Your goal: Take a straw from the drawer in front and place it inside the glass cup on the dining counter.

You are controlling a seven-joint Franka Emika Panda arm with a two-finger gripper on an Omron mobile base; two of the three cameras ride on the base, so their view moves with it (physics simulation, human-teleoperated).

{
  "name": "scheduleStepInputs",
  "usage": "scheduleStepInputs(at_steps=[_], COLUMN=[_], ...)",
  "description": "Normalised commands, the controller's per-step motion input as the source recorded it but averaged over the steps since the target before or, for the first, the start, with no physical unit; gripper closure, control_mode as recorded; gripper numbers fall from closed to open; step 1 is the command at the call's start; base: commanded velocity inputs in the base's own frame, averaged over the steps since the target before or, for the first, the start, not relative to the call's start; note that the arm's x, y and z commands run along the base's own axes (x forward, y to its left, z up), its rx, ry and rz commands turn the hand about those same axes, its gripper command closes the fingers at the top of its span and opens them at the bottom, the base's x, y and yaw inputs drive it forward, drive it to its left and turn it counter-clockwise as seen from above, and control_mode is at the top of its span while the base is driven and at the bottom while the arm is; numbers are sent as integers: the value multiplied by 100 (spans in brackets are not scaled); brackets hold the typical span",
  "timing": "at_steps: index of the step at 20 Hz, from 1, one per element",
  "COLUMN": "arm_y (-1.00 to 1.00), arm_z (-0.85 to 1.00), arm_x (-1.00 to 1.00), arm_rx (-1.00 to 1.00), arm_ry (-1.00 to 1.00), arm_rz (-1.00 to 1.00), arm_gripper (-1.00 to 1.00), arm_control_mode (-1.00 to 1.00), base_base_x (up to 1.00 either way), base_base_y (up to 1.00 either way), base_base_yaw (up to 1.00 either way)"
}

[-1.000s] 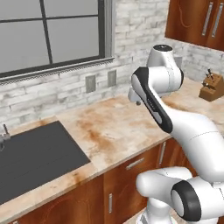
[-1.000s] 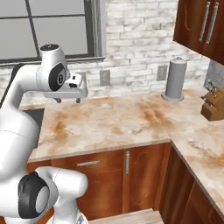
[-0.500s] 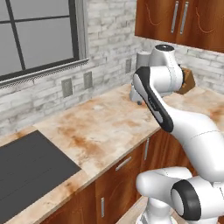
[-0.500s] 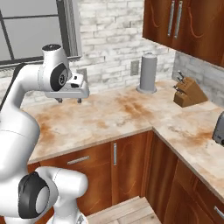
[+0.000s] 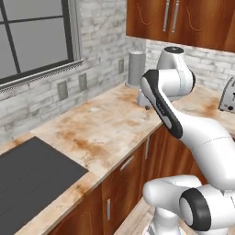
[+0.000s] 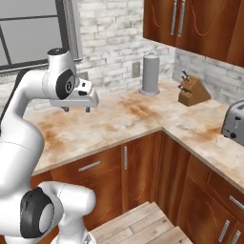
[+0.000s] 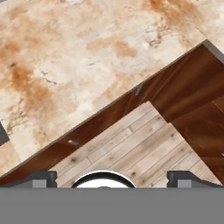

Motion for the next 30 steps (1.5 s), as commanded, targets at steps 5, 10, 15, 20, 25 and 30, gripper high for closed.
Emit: scheduleStepInputs(at_steps=[5, 10, 15, 20, 25, 30], arm_y=[0, 0, 0, -23, -97, -97], arm_z=[0, 0, 0, -2, -16, -39], arm_x=[0, 0, 0, -1, 0, -7], arm_rx=[0, 0, 0, 10, 30, 47], arm_ry=[0, 0, 0, 0, 0, 0], arm_rz=[0, 0, 0, -14, -12, -8], arm_gripper=[-100, -100, -100, -100, -100, -100], arm_control_mode=[100, 100, 100, -100, -100, -100], base_base_x=[-39, -32, -26, -3, 0, 0], base_base_y=[31, 36, 36, 2, 0, 0], base_base_yaw=[-24, -24, -25, -5, 0, 0])
